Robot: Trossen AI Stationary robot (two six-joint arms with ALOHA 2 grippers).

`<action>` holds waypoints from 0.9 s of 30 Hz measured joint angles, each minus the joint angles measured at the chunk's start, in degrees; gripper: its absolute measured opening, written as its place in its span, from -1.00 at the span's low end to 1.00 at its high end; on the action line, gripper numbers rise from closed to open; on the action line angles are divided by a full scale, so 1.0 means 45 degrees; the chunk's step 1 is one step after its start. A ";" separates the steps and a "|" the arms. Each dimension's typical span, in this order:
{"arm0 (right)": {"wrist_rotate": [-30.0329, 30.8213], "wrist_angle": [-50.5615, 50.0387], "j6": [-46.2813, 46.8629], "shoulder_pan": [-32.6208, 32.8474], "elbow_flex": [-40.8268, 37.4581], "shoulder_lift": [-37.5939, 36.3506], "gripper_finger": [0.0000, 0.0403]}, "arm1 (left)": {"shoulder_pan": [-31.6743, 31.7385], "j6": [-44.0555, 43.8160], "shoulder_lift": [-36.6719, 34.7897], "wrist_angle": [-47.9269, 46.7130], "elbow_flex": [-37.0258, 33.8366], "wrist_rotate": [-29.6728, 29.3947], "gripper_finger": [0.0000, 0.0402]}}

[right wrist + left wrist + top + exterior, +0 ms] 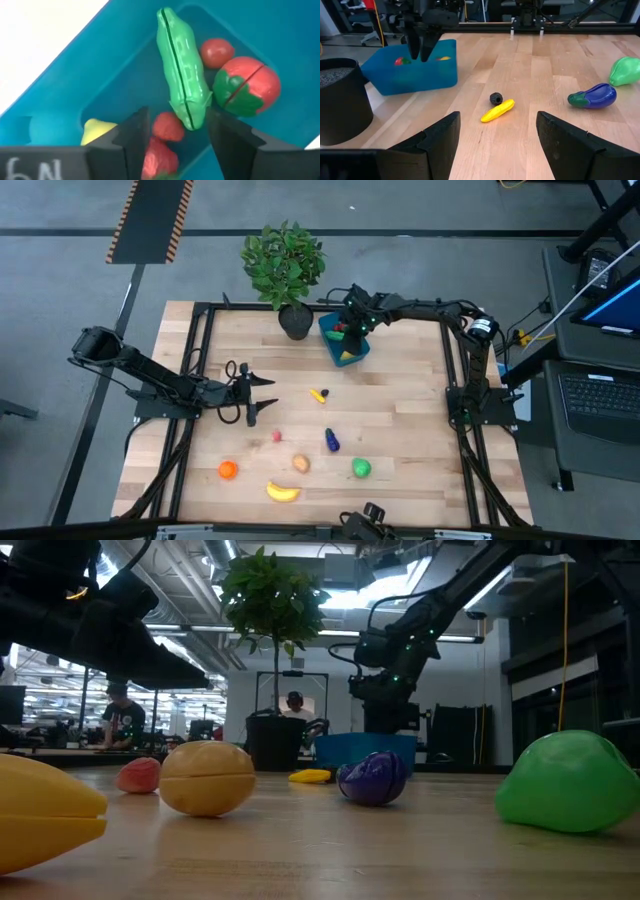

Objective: Pick and placing Produce into tupperware
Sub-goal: Put the pear into the blue bin

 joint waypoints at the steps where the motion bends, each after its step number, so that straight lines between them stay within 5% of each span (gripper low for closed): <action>1: -0.0004 0.0000 0.0005 0.0000 0.0002 0.0000 0.00 | 0.0000 0.0002 0.0000 0.0001 0.0000 0.0000 0.26; 13: -0.0006 -0.1476 0.0624 0.0067 0.1502 -0.0190 0.05 | 0.0000 0.0003 0.0000 -0.0007 0.0000 0.0002 0.26; 27: -0.0005 0.1180 0.0829 0.1044 -0.1997 -0.2511 0.06 | -0.0044 0.0095 -0.0010 0.0241 0.0000 0.0021 0.26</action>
